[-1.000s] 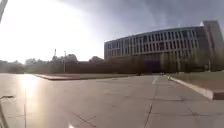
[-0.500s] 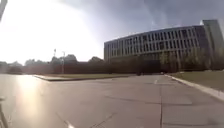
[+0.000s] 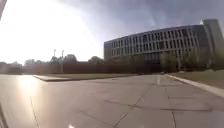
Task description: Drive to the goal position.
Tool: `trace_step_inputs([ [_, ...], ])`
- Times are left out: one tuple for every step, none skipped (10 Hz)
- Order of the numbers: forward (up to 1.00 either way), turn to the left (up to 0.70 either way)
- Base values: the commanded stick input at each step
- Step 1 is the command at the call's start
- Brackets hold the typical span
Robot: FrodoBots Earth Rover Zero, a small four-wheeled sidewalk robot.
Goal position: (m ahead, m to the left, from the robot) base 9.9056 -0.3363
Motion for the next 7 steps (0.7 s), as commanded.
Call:
trace_step_inputs([
  [0.70, 0.00],
  [0.70, 0.00],
  [0.70, 0.00],
  [0.70, 0.00],
  [0.70, 0.00],
  [0.70, 0.00],
  [0.70, 0.00],
])
